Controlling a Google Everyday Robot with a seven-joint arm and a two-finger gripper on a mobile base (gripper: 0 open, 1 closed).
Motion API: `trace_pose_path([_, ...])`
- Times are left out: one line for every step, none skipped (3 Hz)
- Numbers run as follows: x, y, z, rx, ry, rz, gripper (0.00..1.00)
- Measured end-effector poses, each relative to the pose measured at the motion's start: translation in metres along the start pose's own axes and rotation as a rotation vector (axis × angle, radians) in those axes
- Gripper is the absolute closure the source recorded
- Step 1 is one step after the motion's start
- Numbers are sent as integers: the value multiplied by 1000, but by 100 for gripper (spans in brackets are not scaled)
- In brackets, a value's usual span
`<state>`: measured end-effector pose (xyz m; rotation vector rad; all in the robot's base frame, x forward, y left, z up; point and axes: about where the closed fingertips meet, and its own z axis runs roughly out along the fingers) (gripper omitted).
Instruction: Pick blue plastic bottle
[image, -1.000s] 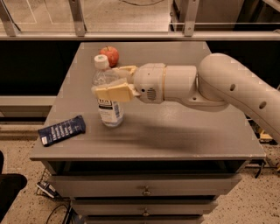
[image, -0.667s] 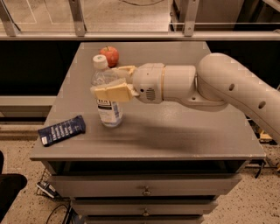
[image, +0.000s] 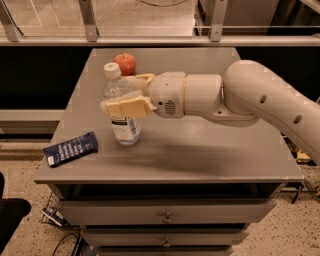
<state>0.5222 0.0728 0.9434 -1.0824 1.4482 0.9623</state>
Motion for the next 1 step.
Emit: trace_pose_path([-1,1,1,-3,0,-1,0])
